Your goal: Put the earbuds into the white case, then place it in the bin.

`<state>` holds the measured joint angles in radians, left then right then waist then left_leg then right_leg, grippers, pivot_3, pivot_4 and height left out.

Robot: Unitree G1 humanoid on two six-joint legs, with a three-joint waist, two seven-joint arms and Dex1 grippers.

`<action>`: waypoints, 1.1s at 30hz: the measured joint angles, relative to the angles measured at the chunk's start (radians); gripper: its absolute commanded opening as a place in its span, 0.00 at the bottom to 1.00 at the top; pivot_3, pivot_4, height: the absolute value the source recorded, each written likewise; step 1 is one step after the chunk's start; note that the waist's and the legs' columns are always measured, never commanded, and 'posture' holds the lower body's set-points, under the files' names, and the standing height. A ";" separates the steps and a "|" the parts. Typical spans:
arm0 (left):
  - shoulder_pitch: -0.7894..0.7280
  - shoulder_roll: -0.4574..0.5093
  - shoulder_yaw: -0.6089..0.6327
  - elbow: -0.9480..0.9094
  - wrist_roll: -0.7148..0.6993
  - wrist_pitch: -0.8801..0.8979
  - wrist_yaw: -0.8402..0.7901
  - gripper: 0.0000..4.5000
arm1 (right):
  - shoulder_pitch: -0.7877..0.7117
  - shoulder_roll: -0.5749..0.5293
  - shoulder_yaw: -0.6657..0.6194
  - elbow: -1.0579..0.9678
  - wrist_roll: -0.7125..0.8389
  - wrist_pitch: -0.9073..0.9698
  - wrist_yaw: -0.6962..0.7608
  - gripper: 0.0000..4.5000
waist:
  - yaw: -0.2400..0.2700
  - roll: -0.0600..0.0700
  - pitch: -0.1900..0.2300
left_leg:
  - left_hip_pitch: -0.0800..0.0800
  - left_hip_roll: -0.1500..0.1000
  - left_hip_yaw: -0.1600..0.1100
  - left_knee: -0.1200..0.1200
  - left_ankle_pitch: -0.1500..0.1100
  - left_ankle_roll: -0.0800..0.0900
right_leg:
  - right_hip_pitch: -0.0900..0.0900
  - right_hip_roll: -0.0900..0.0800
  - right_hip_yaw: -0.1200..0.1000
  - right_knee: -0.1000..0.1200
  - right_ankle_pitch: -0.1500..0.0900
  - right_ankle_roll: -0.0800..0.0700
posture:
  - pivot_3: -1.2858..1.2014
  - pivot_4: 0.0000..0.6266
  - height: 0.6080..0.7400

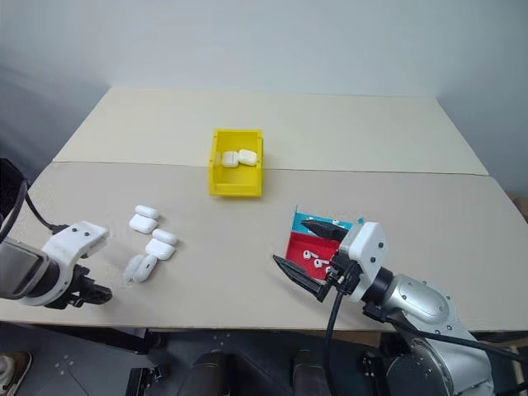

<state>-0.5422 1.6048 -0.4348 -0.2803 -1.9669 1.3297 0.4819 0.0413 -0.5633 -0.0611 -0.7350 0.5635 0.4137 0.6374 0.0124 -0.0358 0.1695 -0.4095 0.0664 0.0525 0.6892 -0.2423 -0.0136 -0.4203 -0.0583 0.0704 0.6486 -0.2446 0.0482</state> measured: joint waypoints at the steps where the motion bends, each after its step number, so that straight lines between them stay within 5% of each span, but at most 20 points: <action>1: 0.004 -0.015 0.000 -0.005 0.000 0.000 -0.003 0.61 | -0.013 0.002 0.009 0.000 0.000 0.000 0.000 1.00 | 0.001 0.000 0.000 | 0.000 0.000 0.000 0.000 0.000 0.000 | 0.000 0.000 0.000 0.000 0.000 0.000 | 0.52 0.24 1.00; 9: 0.009 0.048 0.084 -0.095 0.027 0.042 -0.083 0.61 | -0.026 0.003 0.009 0.001 0.003 0.000 0.000 1.00 | 0.000 -0.004 0.001 | -0.001 0.000 0.000 -0.002 0.000 0.000 | -0.002 0.000 0.000 -0.001 0.000 0.000 | 0.52 0.24 1.00; 15: -0.006 0.063 0.179 -0.095 0.176 0.139 -0.241 0.99 | -0.024 0.010 0.011 0.001 0.004 0.000 -0.002 1.00 | -0.001 -0.004 0.001 | 0.000 0.000 0.000 -0.003 0.001 -0.001 | -0.001 0.001 0.000 -0.001 0.000 -0.001 | 0.52 0.24 1.00; 22: -0.075 -0.092 0.222 -0.059 0.362 0.164 -0.349 0.99 | -0.031 0.017 0.013 0.005 0.004 0.000 -0.002 1.00 | 0.000 -0.004 0.001 | 0.000 0.000 0.000 -0.003 0.001 -0.001 | -0.001 0.001 0.000 -0.001 0.000 -0.001 | 0.52 0.24 1.00; 25: -0.113 -0.128 0.228 -0.040 0.402 0.205 -0.439 0.86 | -0.031 0.017 0.012 0.005 0.004 0.000 -0.001 1.00 | -0.001 -0.004 0.001 | -0.001 0.000 0.000 -0.003 0.001 -0.001 | -0.002 0.001 0.000 -0.001 0.000 -0.001 | 0.52 0.24 1.00; 33: -0.239 -0.231 0.241 0.023 0.592 0.276 -0.641 0.26 | -0.032 0.014 0.009 0.007 0.004 0.000 0.002 1.00 | -0.001 -0.004 0.001 | 0.000 0.000 0.000 -0.003 0.001 -0.001 | -0.001 0.001 0.000 -0.001 0.000 -0.001 | 0.52 0.24 1.00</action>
<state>-0.7809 1.3741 -0.1939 -0.2575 -1.3748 1.6062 -0.1594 0.0097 -0.5492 -0.0523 -0.7280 0.5672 0.4136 0.6395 0.0110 -0.0399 0.1703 -0.4099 0.0660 0.0525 0.6859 -0.2413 -0.0149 -0.4218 -0.0575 0.0704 0.6480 -0.2446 0.0472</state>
